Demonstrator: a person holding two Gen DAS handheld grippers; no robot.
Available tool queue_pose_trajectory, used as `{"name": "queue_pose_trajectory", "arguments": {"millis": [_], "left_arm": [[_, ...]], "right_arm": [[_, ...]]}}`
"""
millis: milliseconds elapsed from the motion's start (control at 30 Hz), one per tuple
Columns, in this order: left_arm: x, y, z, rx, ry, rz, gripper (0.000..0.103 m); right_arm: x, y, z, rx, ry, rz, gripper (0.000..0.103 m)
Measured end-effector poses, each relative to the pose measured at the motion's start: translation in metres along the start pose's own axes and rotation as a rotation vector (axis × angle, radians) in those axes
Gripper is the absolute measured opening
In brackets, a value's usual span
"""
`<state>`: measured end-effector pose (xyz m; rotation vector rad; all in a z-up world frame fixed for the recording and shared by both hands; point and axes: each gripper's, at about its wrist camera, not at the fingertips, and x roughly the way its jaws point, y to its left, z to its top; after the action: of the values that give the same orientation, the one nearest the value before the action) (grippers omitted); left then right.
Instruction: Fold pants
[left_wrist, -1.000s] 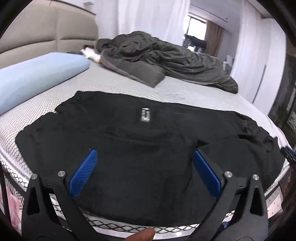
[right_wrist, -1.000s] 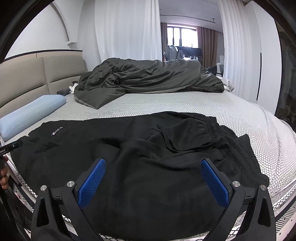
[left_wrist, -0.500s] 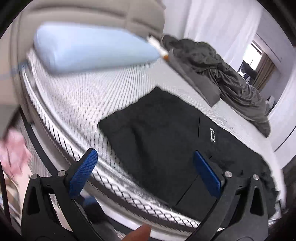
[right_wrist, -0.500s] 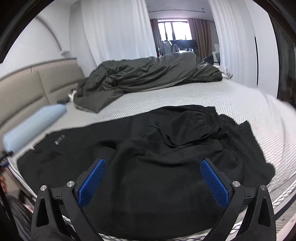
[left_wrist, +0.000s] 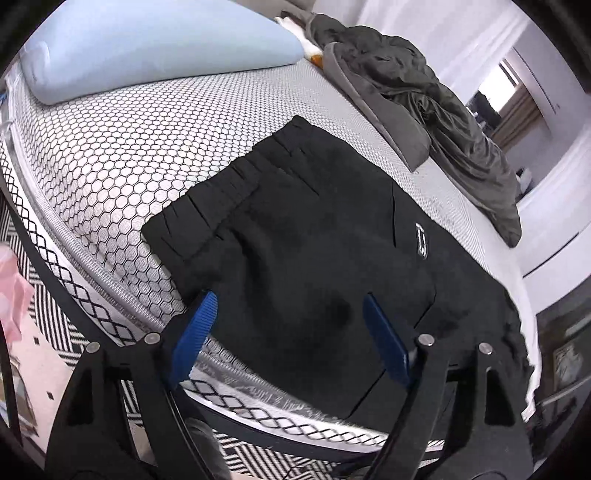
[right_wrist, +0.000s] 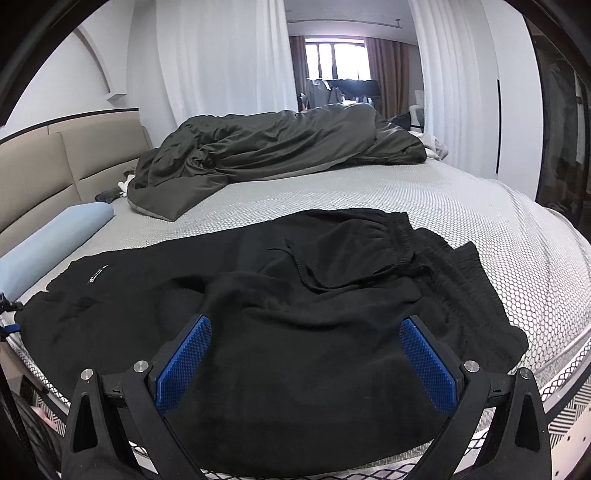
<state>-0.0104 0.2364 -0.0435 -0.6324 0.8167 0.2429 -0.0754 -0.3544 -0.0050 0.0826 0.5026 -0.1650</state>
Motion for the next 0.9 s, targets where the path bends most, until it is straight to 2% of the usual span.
{"name": "queue_pose_trajectory", "arguments": {"millis": [100,267,333,467,567,667,733,833,900], "left_arm": [[0.003,-0.005,-0.007,0.01,0.04,0.016,0.079],[0.005,0.01,-0.011,-0.064,0.081,0.005,0.079],[0.006,0.015,-0.01,-0.092,0.07,-0.043,0.079],[0.009,0.01,0.002,-0.07,0.026,-0.035,0.079],[0.006,-0.002,0.011,-0.024,-0.016,-0.056,0.079],[0.02,-0.007,0.012,-0.011,0.032,-0.004,0.08],[0.028,-0.003,0.011,-0.037,0.05,-0.012,0.08],[0.029,-0.001,0.019,-0.056,0.035,-0.016,0.079],[0.026,-0.002,0.027,-0.093,0.004,0.017,0.056]], "right_arm": [[-0.002,-0.006,0.0,0.018,0.001,-0.006,0.103],[-0.005,-0.02,0.001,0.076,0.005,-0.006,0.103],[-0.006,-0.022,0.001,0.09,0.004,0.0,0.103],[-0.008,-0.024,0.002,0.095,0.003,-0.015,0.103],[-0.007,-0.025,0.002,0.1,0.009,-0.015,0.103],[-0.007,-0.025,0.002,0.101,0.011,-0.018,0.103],[-0.008,-0.025,0.003,0.102,0.003,-0.016,0.103],[-0.009,-0.026,0.003,0.104,0.0,-0.017,0.103],[-0.009,-0.032,0.003,0.122,0.009,0.016,0.103]]}}
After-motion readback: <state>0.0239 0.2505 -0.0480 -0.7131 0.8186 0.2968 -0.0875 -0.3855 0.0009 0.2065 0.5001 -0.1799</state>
